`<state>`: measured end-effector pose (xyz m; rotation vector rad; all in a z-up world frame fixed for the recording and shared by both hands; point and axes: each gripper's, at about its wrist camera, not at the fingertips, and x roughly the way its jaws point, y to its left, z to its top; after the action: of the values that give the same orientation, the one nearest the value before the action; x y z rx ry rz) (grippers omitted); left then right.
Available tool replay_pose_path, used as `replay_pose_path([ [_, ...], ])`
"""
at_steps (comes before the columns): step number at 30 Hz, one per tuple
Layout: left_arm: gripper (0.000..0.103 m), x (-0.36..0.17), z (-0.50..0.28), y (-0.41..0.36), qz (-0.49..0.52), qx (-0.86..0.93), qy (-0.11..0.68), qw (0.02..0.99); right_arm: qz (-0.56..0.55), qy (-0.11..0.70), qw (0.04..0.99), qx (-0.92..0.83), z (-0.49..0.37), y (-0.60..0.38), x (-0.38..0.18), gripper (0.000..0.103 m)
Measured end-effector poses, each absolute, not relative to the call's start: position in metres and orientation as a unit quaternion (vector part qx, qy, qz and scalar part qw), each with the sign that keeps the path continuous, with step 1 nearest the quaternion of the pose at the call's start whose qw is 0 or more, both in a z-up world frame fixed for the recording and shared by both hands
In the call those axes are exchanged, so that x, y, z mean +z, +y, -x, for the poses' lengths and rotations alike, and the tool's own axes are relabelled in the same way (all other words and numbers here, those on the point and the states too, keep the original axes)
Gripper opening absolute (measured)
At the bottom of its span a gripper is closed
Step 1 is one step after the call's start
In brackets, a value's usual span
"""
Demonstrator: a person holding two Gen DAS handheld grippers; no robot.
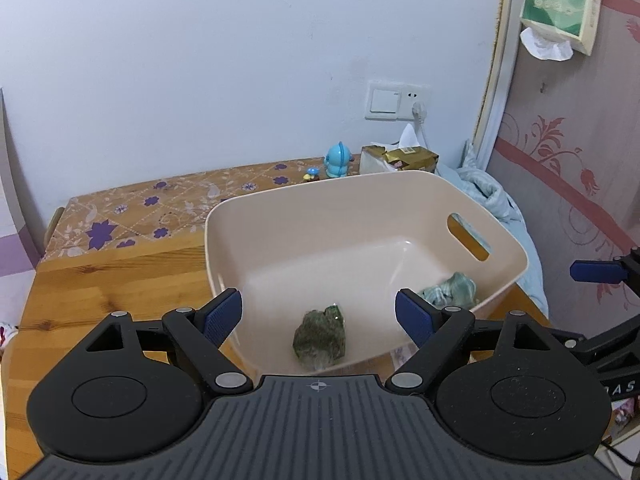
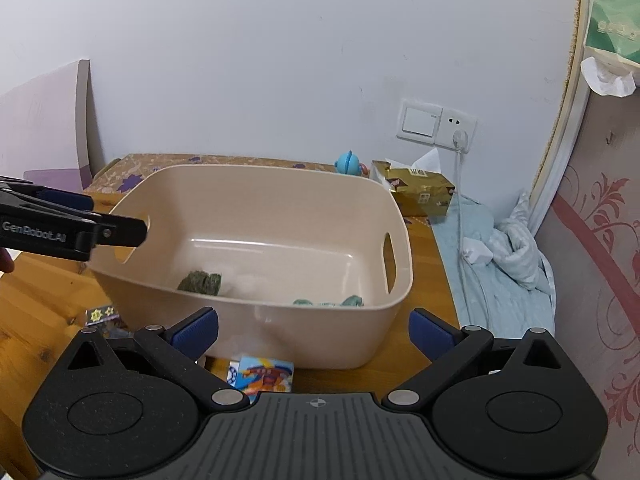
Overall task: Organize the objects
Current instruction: 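Grasp the dark star-printed box with the left tool while the right tool grasps the cartoon tissue pack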
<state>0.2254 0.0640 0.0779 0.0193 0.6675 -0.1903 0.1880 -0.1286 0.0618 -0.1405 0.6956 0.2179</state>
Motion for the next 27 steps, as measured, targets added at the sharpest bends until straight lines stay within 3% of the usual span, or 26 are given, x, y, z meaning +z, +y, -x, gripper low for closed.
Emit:
replay_pose_path([
  [27,0.086,-0.001,-0.193,0.117,-0.032,-0.104,0.374,0.921,0.082,0.400,0.909,0.084,-0.159,-0.127,0.000,0.103],
])
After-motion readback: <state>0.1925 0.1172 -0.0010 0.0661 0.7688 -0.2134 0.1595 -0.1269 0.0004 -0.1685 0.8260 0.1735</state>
